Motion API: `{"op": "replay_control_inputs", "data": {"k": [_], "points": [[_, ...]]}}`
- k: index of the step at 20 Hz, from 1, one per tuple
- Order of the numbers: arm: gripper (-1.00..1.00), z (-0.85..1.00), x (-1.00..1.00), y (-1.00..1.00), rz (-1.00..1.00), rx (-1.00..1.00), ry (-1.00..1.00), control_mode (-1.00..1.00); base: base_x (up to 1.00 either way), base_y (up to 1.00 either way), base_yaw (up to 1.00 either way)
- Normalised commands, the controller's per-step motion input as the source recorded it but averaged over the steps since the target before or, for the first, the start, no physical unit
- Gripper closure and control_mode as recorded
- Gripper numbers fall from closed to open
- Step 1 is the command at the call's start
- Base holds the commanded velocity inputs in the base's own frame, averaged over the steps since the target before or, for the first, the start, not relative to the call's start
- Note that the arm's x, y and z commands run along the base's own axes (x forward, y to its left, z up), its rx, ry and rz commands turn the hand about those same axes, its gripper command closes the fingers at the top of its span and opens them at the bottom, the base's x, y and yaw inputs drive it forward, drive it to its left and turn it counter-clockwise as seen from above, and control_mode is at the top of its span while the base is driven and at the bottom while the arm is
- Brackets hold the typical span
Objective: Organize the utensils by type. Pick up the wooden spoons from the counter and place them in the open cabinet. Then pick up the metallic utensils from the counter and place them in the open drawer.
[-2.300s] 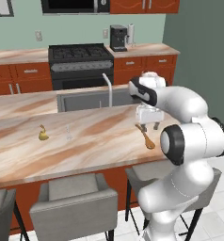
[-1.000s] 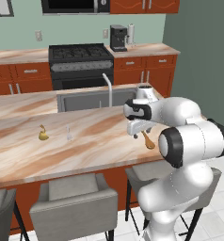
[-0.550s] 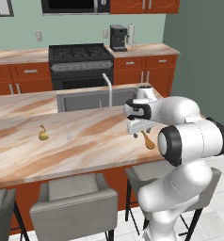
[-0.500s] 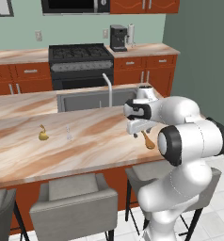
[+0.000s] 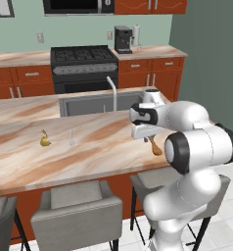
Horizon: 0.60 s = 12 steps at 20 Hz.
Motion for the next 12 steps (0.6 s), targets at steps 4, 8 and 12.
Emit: {"op": "replay_control_inputs", "data": {"k": [4, 8, 12], "points": [[1.0, 0.1, -0.14, -0.02, -0.06, 0.0, 0.0, -1.0, 0.0, 0.0, 0.0], [1.0, 0.31, -0.12, 0.03, 0.0, 0.0, 0.01, -1.0, 0.0, 0.0, 0.0], [1.0, 0.47, -0.06, 0.17, 0.0, 0.0, 0.0, -1.0, 0.0, 0.0, 0.0]]}}
